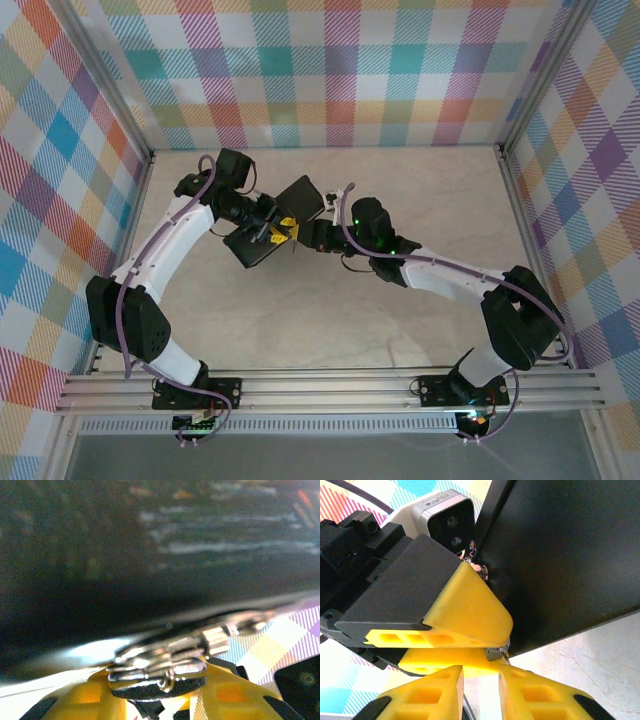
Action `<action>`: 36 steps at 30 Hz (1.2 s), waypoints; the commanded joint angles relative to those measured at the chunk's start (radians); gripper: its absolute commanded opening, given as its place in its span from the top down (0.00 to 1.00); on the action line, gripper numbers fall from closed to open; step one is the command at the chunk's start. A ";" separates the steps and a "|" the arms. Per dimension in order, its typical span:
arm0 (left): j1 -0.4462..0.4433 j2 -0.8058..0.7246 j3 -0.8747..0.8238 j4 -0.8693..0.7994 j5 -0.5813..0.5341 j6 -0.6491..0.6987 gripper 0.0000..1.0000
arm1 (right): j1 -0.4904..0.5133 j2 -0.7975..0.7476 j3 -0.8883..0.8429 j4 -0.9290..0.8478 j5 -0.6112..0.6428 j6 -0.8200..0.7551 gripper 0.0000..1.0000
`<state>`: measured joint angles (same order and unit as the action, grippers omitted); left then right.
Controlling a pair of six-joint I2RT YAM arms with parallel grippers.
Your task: Unlock a padlock with a key
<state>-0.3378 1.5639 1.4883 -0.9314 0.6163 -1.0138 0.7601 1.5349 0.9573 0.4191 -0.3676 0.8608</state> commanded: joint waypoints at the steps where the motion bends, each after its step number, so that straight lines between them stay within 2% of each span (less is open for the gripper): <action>1: 0.002 -0.052 0.018 0.073 0.041 0.017 1.00 | 0.005 0.000 0.007 0.014 0.005 0.004 0.75; 9: 0.008 -0.053 0.012 0.074 0.034 0.016 1.00 | 0.004 -0.055 -0.019 -0.045 0.027 -0.053 0.63; 19: 0.008 -0.054 0.018 0.076 0.040 0.012 1.00 | 0.003 -0.024 -0.008 -0.056 0.039 -0.042 0.64; 36: 0.008 -0.054 0.012 0.077 0.047 0.018 1.00 | 0.005 0.049 0.030 0.038 0.019 0.017 0.70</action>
<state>-0.3367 1.5639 1.4879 -0.9272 0.6193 -1.0138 0.7601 1.5757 0.9459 0.4114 -0.3412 0.8577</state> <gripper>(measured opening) 0.286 0.299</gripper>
